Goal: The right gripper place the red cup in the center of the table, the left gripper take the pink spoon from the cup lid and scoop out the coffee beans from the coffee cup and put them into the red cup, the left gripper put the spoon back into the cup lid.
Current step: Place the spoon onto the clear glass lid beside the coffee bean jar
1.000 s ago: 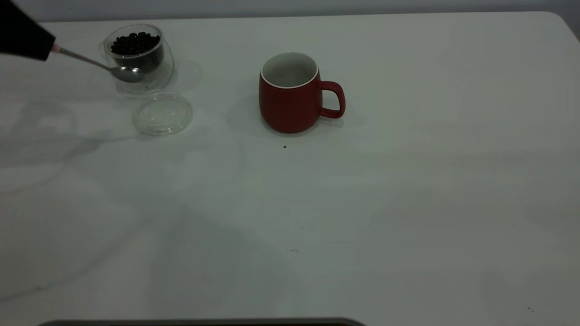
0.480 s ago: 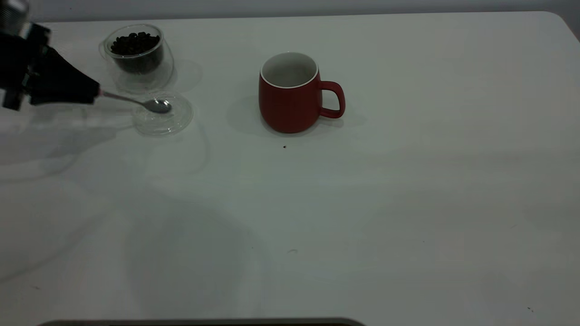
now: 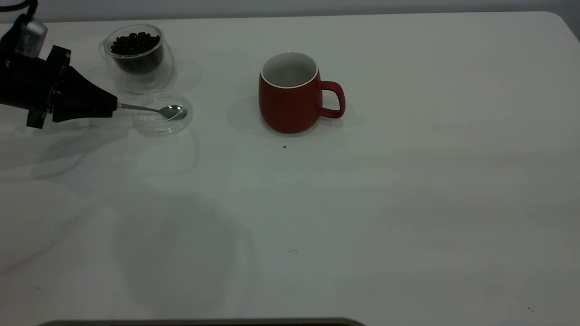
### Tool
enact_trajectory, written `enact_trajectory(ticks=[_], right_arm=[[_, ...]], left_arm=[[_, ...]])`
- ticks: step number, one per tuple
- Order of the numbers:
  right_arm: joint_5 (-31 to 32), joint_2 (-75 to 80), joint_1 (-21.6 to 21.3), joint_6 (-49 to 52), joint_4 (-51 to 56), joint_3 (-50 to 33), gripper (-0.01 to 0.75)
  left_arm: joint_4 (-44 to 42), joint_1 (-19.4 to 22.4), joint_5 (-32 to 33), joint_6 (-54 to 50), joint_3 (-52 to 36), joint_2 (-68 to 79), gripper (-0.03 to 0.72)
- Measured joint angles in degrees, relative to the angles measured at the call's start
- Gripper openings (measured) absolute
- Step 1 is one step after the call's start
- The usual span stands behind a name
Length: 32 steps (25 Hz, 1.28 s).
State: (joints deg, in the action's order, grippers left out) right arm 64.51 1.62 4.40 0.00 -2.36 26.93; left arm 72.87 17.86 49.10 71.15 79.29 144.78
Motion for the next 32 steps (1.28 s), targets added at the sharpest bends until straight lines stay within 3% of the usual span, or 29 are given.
enact_trajectory(ticks=[8,15,18,27,32], right_arm=[[0.0,0.0,0.0,0.0,0.0,0.0,0.239],[0.0,0.0,0.0,0.0,0.0,0.0,0.239],[0.0,0.0,0.0,0.0,0.0,0.0,0.239],[0.0,0.0,0.0,0.0,0.0,0.0,0.239],[0.0,0.0,0.0,0.0,0.0,0.0,0.239]], left_arm=[[0.1,0.12,0.27,-0.71,0.0,0.29,0.144],[-0.33,0.19,-0.52,-1.78,0.0,0.34,0.434],[-0.33,0.26,-0.79,-1.81,0.0,0.34,0.504],[-0.33,4.05,-2.64,-2.24,0.0,-1.24,0.525],[-1.52,5.97,3.47,-5.0,0.0,-8.95,0.522]])
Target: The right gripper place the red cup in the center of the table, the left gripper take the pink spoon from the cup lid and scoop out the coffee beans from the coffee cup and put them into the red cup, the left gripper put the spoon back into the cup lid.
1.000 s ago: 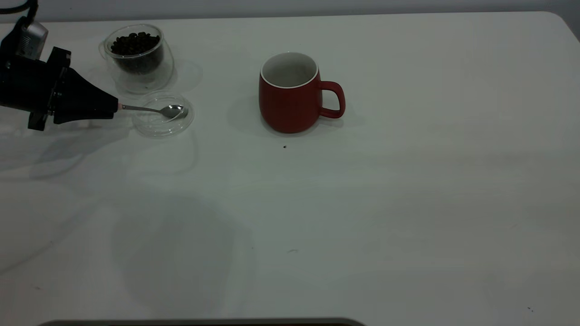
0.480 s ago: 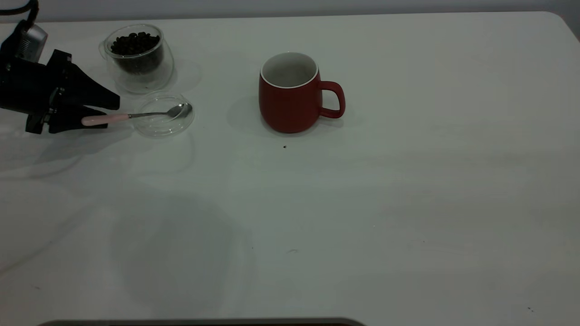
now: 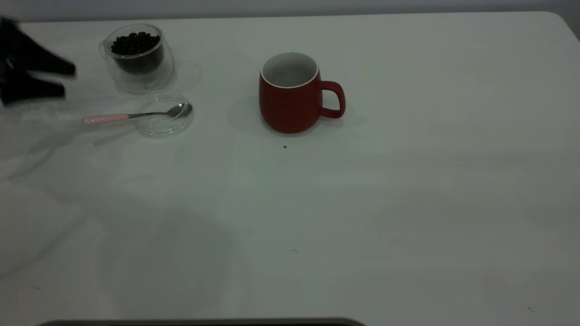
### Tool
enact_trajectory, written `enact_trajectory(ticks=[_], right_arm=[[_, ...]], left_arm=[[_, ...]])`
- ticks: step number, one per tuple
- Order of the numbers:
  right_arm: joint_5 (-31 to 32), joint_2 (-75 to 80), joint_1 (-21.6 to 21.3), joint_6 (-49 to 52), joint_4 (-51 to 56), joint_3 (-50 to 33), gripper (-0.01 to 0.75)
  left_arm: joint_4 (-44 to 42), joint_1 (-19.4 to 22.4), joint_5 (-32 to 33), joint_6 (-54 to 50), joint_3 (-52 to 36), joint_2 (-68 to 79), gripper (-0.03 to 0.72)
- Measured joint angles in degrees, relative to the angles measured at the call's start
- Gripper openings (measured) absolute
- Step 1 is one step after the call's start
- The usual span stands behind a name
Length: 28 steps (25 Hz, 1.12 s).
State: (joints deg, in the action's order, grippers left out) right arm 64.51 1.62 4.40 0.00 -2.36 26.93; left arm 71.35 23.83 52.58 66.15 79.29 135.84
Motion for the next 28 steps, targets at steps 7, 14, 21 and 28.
enact_trajectory(ticks=[7,14,21,28], right_arm=[[0.0,0.0,0.0,0.0,0.0,0.0,0.239],[0.0,0.0,0.0,0.0,0.0,0.0,0.239],[0.0,0.0,0.0,0.0,0.0,0.0,0.239],[0.0,0.0,0.0,0.0,0.0,0.0,0.239]], left_arm=[[-22.7,-6.66,-1.3,-24.16,0.0,-21.82,0.48],[-61.59,-20.0,12.48,-60.28,-1.04,-38.52,0.465],[-73.6,-32.37,14.46,-72.91,-12.59,-49.35,0.465],[-73.84,-38.86,14.46,-75.08,-30.08,-65.07,0.465]])
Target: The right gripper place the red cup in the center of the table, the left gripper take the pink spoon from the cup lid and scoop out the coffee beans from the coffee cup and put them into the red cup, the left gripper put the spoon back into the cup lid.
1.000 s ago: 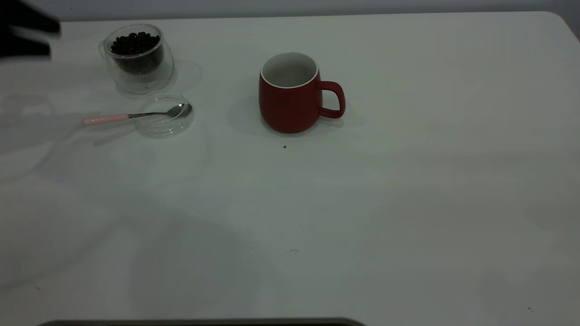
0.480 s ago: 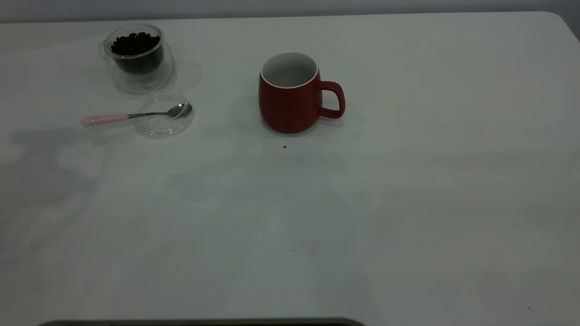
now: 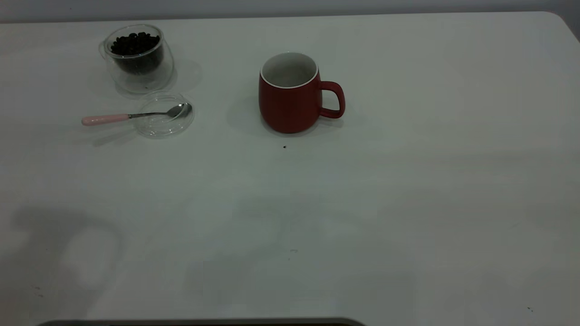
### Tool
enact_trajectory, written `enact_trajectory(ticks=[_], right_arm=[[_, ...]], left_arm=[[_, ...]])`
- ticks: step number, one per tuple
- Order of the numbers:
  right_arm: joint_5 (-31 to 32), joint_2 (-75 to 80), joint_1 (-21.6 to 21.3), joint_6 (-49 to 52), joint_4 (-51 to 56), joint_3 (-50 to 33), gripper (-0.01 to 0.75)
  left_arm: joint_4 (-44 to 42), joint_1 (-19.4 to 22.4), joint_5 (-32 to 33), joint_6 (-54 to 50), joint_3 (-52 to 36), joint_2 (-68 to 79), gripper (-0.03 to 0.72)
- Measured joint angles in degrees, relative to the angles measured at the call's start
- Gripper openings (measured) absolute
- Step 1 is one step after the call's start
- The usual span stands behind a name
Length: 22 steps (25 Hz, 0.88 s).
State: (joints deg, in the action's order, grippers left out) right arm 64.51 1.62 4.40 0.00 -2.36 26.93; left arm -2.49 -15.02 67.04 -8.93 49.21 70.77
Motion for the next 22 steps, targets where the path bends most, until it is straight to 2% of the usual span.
enact_trajectory(ticks=[6,10,16,22], right_arm=[[0.0,0.0,0.0,0.0,0.0,0.0,0.239],[0.0,0.0,0.0,0.0,0.0,0.0,0.239],[0.0,0.0,0.0,0.0,0.0,0.0,0.239],[0.0,0.0,0.0,0.0,0.0,0.0,0.239]], left_arm=[[0.18,-0.24,-0.77,4.01,-13.0,-16.62,0.465],[0.97,-0.24,-4.51,5.82,-17.91,-27.68,0.465],[1.73,-0.24,-6.26,6.0,-19.86,-40.7,0.465],[2.49,-0.24,-3.41,7.24,-21.34,-51.28,0.465]])
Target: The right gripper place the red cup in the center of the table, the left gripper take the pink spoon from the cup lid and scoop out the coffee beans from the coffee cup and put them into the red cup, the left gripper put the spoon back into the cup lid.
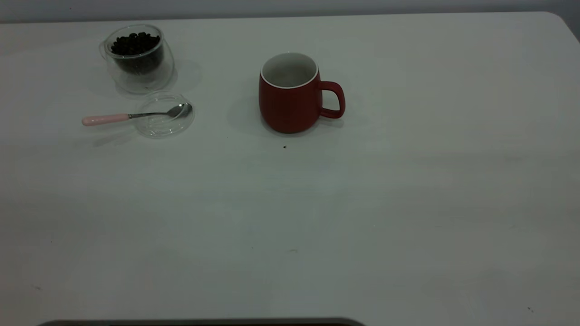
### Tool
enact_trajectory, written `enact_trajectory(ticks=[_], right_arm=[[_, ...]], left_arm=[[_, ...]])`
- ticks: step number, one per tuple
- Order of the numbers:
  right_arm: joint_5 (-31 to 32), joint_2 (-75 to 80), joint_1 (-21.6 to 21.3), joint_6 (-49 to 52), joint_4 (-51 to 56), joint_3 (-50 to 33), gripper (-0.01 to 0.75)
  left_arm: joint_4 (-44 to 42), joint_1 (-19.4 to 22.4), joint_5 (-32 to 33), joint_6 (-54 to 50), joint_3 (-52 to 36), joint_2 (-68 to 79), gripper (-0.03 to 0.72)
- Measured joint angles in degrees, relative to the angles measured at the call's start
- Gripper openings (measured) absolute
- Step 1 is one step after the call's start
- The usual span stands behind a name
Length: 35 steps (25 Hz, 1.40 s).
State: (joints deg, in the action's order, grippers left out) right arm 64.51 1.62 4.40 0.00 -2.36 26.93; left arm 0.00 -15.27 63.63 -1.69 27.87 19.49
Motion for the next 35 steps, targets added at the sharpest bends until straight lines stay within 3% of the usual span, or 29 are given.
enact_trajectory(ticks=[7,12,16,35], right_arm=[[0.0,0.0,0.0,0.0,0.0,0.0,0.239],[0.0,0.0,0.0,0.0,0.0,0.0,0.239],[0.0,0.0,0.0,0.0,0.0,0.0,0.239],[0.0,0.0,0.0,0.0,0.0,0.0,0.239]], left_arm=[[0.55,0.97,0.44,0.2,0.0,-11.99,0.465],[0.55,8.34,0.78,0.24,0.0,-19.47,0.465],[0.55,10.93,1.47,0.24,0.0,-20.52,0.465],[0.55,11.51,1.69,0.35,0.0,-20.52,0.465]])
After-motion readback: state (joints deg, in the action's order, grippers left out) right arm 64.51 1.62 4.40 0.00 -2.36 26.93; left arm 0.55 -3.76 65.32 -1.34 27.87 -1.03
